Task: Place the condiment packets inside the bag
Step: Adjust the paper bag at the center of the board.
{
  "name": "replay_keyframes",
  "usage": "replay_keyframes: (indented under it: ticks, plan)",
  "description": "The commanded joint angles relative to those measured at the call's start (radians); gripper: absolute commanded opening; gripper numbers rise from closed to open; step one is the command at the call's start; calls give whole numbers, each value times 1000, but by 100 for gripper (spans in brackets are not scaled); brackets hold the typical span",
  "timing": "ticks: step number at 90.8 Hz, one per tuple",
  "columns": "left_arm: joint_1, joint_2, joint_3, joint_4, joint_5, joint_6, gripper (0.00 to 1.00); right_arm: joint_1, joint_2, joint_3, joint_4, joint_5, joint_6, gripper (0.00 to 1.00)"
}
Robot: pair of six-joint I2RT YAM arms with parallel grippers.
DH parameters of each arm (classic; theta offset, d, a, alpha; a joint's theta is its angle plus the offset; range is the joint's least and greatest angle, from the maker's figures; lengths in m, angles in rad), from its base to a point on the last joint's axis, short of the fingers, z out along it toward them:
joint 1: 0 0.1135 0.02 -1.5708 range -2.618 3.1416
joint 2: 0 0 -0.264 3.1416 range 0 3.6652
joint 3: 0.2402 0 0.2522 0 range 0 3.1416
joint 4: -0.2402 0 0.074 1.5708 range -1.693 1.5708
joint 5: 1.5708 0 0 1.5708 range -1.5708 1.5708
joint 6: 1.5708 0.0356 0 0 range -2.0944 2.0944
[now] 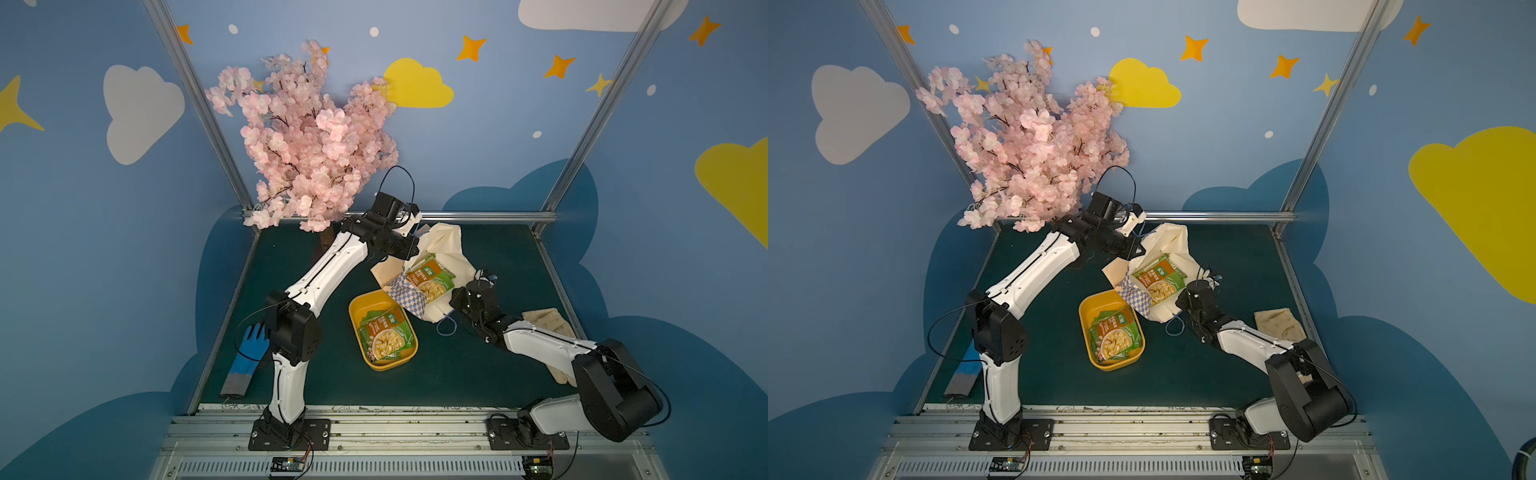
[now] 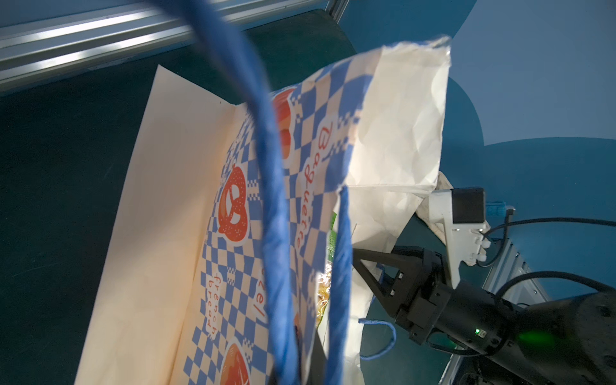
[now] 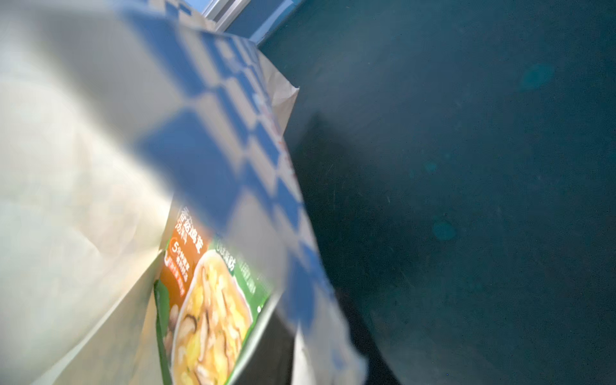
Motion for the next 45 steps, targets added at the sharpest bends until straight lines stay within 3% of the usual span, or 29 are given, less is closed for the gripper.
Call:
replay_keyframes:
  ticks: [1,18,35,45]
  plan:
    - [7,11,29,4,-34,35,3,-6,-111,66,-81,10,-66,0]
    - [6,35,62,4,-196,148,3,-21,-177,350,-464,40,-279,0]
    - [-13,22,74,5,-265,238,3,-58,40,713,-911,-113,-341,0]
    - [-61,-1,26,13,-299,284,3,-62,153,893,-1041,-183,-351,0]
